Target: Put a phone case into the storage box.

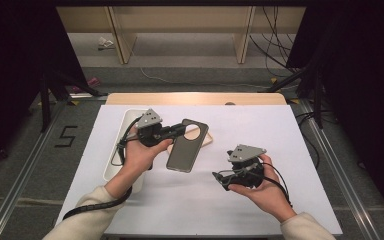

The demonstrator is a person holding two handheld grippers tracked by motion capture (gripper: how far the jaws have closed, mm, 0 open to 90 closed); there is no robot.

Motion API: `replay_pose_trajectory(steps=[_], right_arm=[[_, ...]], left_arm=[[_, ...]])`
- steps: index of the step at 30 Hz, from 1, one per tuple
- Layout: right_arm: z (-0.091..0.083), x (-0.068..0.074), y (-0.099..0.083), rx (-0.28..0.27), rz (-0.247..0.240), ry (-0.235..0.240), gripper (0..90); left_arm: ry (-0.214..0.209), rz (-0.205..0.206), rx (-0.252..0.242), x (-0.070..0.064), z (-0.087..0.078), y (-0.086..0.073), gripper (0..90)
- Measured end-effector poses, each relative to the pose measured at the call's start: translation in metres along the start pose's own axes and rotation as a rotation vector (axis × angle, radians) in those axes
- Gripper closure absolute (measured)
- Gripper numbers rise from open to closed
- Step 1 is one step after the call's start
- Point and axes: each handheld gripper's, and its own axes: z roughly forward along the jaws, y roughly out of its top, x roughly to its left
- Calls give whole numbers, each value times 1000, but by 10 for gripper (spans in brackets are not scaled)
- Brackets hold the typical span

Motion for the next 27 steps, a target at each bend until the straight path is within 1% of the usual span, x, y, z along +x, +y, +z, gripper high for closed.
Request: replay_pose_trajectory(steps=[2,6,10,16,20,27], right_arm=[[-1,-2,-2,-5,16,-2,177],[-4,-5,-5,-15,32,-3,173],[-7,-7,-7,-28,50,-3,171],[-11,-11,-12,-41,72,-8,168],[-13,-12,-14,-46,90,-11,168],[-15,-15,-16,-59,103,-14,167]], left_arm=[[-4,-3,-7,2,-3,0,814],[-4,-9,-24,5,-10,1,814],[-5,-12,-49,7,-17,6,815],[7,-2,-86,11,-31,17,815],[18,3,-102,14,-38,22,815],[40,-12,-134,25,-51,29,815]])
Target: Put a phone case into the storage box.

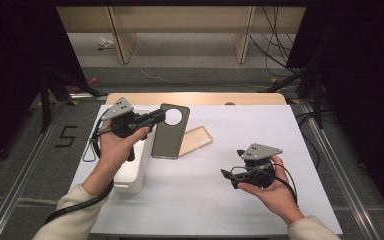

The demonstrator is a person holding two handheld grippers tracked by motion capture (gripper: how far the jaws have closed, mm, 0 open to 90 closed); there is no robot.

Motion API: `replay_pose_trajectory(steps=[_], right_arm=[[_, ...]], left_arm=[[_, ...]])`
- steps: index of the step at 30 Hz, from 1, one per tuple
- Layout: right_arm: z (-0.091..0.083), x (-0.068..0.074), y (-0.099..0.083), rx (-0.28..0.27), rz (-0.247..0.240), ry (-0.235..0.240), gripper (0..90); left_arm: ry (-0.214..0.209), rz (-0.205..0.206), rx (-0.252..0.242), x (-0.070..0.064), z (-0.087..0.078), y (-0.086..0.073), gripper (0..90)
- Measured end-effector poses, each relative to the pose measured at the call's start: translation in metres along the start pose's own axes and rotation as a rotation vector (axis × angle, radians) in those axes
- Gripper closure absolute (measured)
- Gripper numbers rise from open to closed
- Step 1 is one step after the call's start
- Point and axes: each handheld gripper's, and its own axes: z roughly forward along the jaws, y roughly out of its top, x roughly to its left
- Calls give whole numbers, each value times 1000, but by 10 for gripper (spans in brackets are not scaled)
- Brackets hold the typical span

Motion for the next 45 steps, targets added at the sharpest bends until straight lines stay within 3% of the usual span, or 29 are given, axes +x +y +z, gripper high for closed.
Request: replay_pose_trajectory(steps=[28,45], right_arm=[[-5,-6,-6,-11,40,-8,166],[-7,-9,-7,-24,58,-14,162]], left_arm=[[87,-10,-66,38,-33,21,815],[99,-15,-78,53,-38,20,814]])
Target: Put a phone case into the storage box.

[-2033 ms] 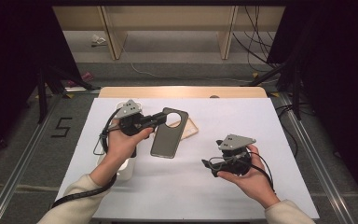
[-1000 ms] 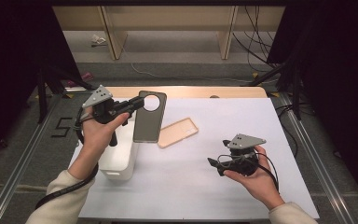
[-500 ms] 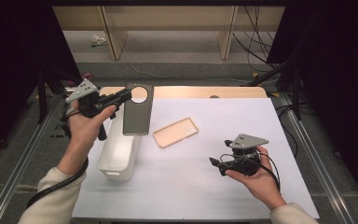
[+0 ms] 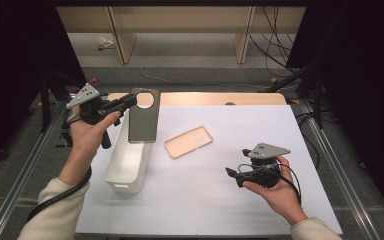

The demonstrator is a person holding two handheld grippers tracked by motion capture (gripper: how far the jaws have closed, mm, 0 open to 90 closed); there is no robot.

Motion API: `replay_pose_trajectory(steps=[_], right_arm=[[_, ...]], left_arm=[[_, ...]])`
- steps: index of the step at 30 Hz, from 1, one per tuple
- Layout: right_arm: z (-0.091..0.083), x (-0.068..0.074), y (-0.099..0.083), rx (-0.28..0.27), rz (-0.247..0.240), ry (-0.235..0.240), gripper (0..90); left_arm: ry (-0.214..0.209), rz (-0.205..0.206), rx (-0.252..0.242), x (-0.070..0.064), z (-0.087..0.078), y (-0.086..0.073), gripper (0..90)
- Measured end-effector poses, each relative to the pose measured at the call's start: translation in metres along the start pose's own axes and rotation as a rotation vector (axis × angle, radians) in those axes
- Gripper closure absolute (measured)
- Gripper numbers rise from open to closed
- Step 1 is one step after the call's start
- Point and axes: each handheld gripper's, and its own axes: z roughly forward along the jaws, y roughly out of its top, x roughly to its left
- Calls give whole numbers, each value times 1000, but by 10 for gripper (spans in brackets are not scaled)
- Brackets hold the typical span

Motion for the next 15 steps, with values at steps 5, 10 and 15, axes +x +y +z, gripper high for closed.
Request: replay_pose_trajectory(steps=[5,10,15], right_arm=[[-2,-3,-1,-8,14,3,162],[-7,-7,-3,-16,26,-2,162],[-11,-11,-6,-24,41,-10,162]], left_arm=[[1,-4,-3,0,0,-1,815],[9,-3,-1,3,0,-2,814],[16,4,4,5,1,-4,814]])
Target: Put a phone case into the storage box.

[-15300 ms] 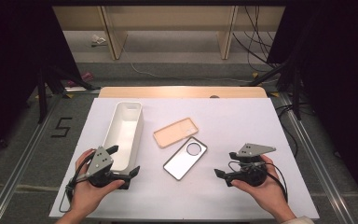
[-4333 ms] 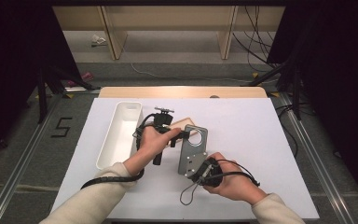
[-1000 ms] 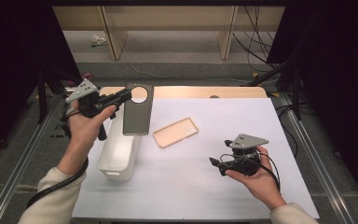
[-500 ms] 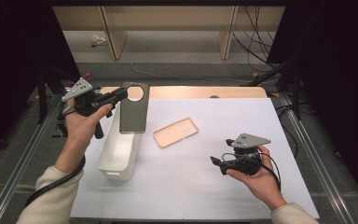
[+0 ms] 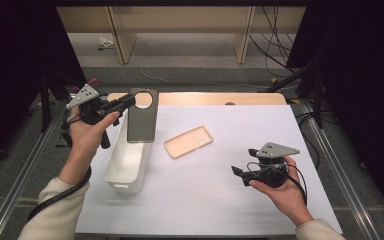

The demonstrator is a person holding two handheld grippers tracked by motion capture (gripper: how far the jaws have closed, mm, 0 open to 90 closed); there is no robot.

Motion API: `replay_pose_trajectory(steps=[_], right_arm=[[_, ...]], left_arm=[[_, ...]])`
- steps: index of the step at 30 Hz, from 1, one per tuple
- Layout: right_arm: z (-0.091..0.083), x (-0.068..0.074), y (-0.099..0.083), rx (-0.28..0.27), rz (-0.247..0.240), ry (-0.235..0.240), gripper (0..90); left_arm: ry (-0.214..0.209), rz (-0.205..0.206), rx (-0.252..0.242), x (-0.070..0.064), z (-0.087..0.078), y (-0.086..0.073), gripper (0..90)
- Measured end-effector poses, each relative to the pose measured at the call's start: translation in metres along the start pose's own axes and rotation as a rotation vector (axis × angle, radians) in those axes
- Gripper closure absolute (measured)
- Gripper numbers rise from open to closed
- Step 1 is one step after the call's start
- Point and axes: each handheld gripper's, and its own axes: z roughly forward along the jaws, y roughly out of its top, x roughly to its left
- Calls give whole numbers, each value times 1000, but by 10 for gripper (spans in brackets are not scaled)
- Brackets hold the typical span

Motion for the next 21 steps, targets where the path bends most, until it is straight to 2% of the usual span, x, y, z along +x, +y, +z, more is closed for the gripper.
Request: replay_pose_trajectory(steps=[15,17,21], right_arm=[[-4,-3,-3,-5,20,-10,162],[-4,-3,-3,-4,18,-13,162],[-5,-4,-4,-5,20,-16,162]], left_arm=[[17,5,1,10,0,-3,814],[17,16,10,11,-1,-3,814],[18,6,5,13,-1,-3,814]])
